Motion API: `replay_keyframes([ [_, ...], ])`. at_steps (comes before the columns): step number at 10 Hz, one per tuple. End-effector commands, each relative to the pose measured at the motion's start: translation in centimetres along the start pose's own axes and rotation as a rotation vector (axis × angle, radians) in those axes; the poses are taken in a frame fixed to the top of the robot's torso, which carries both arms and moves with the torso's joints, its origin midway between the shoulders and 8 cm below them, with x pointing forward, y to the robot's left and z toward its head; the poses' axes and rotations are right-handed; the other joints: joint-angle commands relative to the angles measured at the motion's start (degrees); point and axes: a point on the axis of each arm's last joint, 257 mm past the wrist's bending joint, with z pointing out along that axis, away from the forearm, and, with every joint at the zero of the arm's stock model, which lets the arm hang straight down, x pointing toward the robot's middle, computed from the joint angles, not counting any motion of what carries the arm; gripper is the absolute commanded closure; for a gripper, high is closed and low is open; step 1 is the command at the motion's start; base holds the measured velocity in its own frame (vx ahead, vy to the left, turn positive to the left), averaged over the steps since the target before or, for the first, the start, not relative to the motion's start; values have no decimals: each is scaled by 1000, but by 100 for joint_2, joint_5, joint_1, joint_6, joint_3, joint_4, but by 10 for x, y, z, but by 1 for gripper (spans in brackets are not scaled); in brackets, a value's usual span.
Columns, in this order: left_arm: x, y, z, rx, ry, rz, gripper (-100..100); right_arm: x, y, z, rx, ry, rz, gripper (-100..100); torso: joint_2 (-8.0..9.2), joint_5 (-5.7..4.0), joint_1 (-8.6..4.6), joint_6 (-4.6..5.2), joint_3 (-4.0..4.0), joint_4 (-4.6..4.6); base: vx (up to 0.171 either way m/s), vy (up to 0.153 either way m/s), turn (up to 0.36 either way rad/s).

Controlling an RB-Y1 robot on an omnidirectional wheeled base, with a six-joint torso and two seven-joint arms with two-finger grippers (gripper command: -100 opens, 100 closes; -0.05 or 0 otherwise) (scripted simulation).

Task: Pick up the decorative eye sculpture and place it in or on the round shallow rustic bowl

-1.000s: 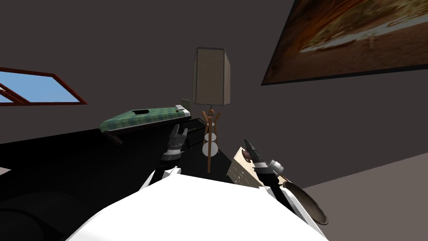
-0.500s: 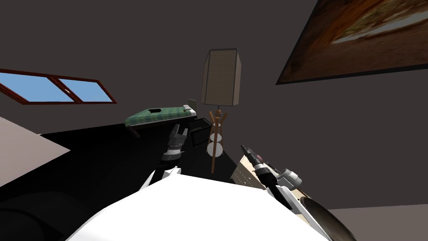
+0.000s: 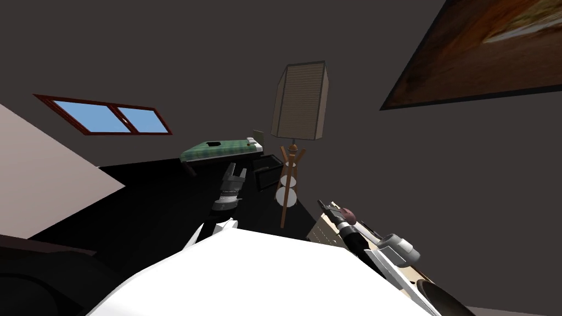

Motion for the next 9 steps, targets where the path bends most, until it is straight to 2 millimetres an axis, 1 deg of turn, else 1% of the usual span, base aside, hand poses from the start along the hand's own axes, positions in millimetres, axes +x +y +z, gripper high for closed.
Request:
replay_keyframes([
  [1,0,0,0,0,0,0,0,17,-23,0,38,62,-71,-100,0,0,0,0,0,0,11,24,139],
  [2,0,0,0,0,0,0,0,19,-25,-1,41,66,-70,-100,-1,-1,-2,-3,-1,0,6,14,61],
  [4,0,0,0,0,0,0,0,49,-63,-12,104,169,-181,-100,0,-2,-6,-2,0,0,11,16,168],
  [5,0,0,0,0,0,0,0,49,-64,-12,104,170,-183,-100,0,-1,-5,-2,0,0,13,8,63],
  [8,0,0,0,0,0,0,0,85,-124,-38,196,317,-340,-100,-4,-2,-10,-3,-2,0,18,6,156],
  [9,0,0,0,0,0,0,0,85,-124,-38,196,317,-340,-100,-5,-3,-12,-1,-3,-1,17,-4,41],
])
